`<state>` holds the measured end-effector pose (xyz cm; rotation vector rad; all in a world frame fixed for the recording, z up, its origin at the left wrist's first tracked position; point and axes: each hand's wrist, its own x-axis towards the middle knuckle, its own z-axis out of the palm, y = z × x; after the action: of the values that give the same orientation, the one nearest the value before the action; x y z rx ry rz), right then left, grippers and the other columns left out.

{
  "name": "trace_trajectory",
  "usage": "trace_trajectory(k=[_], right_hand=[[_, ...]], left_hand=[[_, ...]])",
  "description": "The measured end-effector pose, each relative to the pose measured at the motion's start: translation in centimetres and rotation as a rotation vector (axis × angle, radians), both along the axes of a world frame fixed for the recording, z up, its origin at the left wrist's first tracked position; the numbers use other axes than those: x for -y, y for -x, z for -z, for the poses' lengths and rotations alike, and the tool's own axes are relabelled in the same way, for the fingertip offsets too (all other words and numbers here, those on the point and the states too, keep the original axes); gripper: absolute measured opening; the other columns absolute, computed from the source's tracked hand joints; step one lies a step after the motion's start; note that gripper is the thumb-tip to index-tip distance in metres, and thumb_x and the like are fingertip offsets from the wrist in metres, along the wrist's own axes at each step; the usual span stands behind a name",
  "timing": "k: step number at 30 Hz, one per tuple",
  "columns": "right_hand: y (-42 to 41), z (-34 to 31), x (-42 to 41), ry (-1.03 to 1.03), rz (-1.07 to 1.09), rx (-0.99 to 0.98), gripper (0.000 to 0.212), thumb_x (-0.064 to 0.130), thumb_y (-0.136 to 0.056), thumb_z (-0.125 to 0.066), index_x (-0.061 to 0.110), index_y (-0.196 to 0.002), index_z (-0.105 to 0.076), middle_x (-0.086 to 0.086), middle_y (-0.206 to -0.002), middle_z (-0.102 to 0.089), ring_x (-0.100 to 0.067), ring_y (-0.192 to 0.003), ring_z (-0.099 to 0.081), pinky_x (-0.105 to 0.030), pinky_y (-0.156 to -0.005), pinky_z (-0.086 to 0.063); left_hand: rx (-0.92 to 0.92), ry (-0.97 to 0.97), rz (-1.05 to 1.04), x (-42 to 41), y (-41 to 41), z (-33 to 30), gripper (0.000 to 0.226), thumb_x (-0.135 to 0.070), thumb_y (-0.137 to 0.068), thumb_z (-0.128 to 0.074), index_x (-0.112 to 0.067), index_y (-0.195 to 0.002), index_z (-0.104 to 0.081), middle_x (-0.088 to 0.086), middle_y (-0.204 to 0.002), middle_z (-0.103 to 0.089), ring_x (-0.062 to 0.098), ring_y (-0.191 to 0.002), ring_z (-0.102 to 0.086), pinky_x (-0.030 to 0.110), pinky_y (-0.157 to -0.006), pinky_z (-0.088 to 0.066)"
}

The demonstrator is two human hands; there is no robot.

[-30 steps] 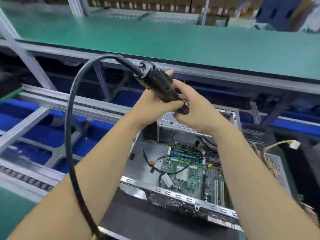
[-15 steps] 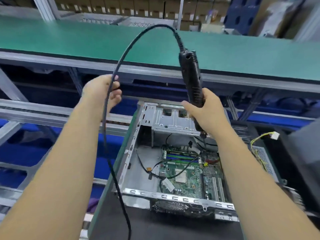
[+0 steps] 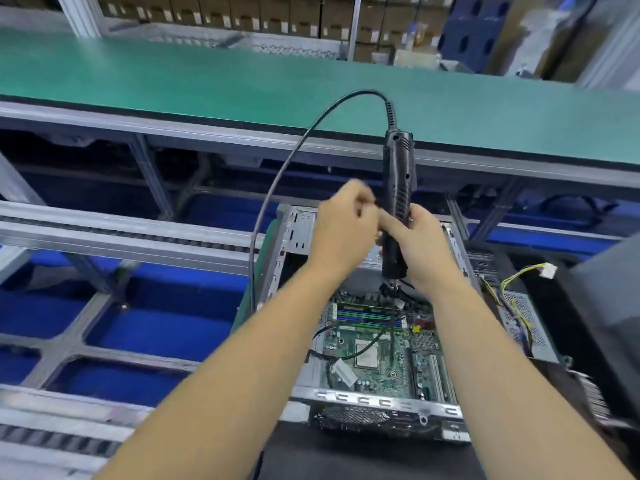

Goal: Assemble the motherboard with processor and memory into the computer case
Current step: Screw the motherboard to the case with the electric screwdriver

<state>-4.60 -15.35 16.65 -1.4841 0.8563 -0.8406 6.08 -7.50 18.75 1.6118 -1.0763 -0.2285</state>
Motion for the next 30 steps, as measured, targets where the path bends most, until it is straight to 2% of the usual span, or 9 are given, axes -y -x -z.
trace_trajectory(k=[2, 4, 6, 8, 11, 14, 18, 22, 30], right_hand=[[0.5, 0.2, 0.3, -0.038, 0.013, 0.043, 0.023, 0.023, -0.095, -0.072, 0.013, -0.110, -0.057, -0.004, -0.085, -0.075, -0.019, -0.072, -0.072, -0.032, -0.060, -0.057], [0.9, 0.5, 0.7, -0.057, 0.041, 0.058, 0.026, 0.021, -0.094, -0.073, 0.014, -0.112, -0.056, 0.000, -0.083, -0.075, -0.018, -0.071, -0.072, -0.030, -0.061, -0.058], [1.2, 0.8, 1.2, -0.095, 0.060, 0.084, 0.021, 0.017, -0.095, -0.070, 0.014, -0.109, -0.056, 0.003, -0.077, -0.071, -0.016, -0.067, -0.069, -0.033, -0.063, -0.058], [1.5, 1.0, 1.6, -0.191, 0.041, 0.170, 0.012, 0.008, -0.098, -0.061, 0.013, -0.107, -0.054, 0.001, -0.073, -0.067, -0.018, -0.065, -0.065, -0.034, -0.062, -0.057], [1.9, 1.5, 2.0, -0.210, 0.018, 0.185, 0.015, 0.004, -0.095, -0.057, 0.010, -0.109, -0.055, -0.003, -0.079, -0.067, -0.020, -0.071, -0.066, -0.037, -0.067, -0.058], [1.8, 2.2, 2.0, -0.138, 0.027, 0.134, 0.016, 0.007, -0.097, -0.064, 0.010, -0.111, -0.059, -0.007, -0.090, -0.067, -0.020, -0.080, -0.069, -0.039, -0.072, -0.058], [1.3, 2.6, 1.8, -0.137, 0.048, 0.194, 0.013, 0.005, -0.098, -0.063, 0.011, -0.108, -0.058, -0.004, -0.087, -0.066, -0.022, -0.080, -0.069, -0.040, -0.070, -0.059], [0.6, 2.6, 1.5, -0.119, 0.048, 0.195, 0.016, 0.003, -0.097, -0.063, 0.007, -0.112, -0.058, -0.004, -0.087, -0.066, -0.020, -0.079, -0.068, -0.045, -0.073, -0.060], [0.5, 2.9, 1.3, -0.141, 0.040, 0.216, 0.016, 0.004, -0.097, -0.064, 0.014, -0.110, -0.059, -0.005, -0.091, -0.065, -0.021, -0.082, -0.067, -0.036, -0.069, -0.057]], left_hand=[[-0.203, -0.159, 0.014, 0.3, 0.1, 4.4, 0.017, -0.010, -0.093, -0.048, -0.022, -0.087, -0.058, -0.008, -0.072, -0.057, 0.005, -0.059, -0.049, 0.024, -0.056, -0.039], [-0.383, -0.269, 0.120, 0.3, 0.4, 7.7, 0.020, -0.009, -0.094, -0.047, -0.022, -0.091, -0.061, -0.003, -0.073, -0.061, 0.012, -0.060, -0.053, 0.027, -0.057, -0.042], [-0.566, -0.315, 0.248, 0.0, 0.5, 9.9, 0.022, -0.005, -0.095, -0.048, -0.016, -0.091, -0.067, 0.001, -0.071, -0.066, 0.016, -0.061, -0.059, 0.028, -0.056, -0.049], [-0.674, -0.314, 0.306, -0.5, 0.3, 11.3, 0.021, -0.003, -0.096, -0.053, -0.012, -0.091, -0.071, 0.004, -0.074, -0.070, 0.019, -0.065, -0.063, 0.026, -0.060, -0.052], [-0.711, -0.261, 0.324, -1.1, 0.1, 12.3, 0.020, -0.007, -0.095, -0.060, -0.018, -0.089, -0.076, 0.008, -0.083, -0.073, 0.020, -0.071, -0.066, 0.028, -0.067, -0.054], [-0.602, -0.270, 0.363, -1.3, 0.3, 12.4, 0.023, -0.013, -0.093, -0.066, -0.031, -0.084, -0.078, 0.004, -0.085, -0.075, 0.019, -0.073, -0.070, 0.029, -0.072, -0.057], [-0.594, -0.284, 0.415, -1.5, 0.6, 12.0, 0.025, -0.016, -0.091, -0.070, -0.039, -0.085, -0.078, 0.002, -0.087, -0.076, 0.016, -0.075, -0.072, 0.026, -0.075, -0.058], [-0.673, -0.249, 0.392, -1.8, 0.9, 11.9, 0.025, -0.010, -0.090, -0.070, -0.033, -0.088, -0.077, 0.000, -0.083, -0.076, 0.014, -0.073, -0.070, 0.024, -0.074, -0.056], [-0.726, -0.211, 0.367, -1.8, 1.0, 11.8, 0.013, -0.006, -0.085, -0.075, -0.019, -0.085, -0.077, 0.003, -0.077, -0.073, 0.015, -0.070, -0.067, 0.025, -0.072, -0.056]])
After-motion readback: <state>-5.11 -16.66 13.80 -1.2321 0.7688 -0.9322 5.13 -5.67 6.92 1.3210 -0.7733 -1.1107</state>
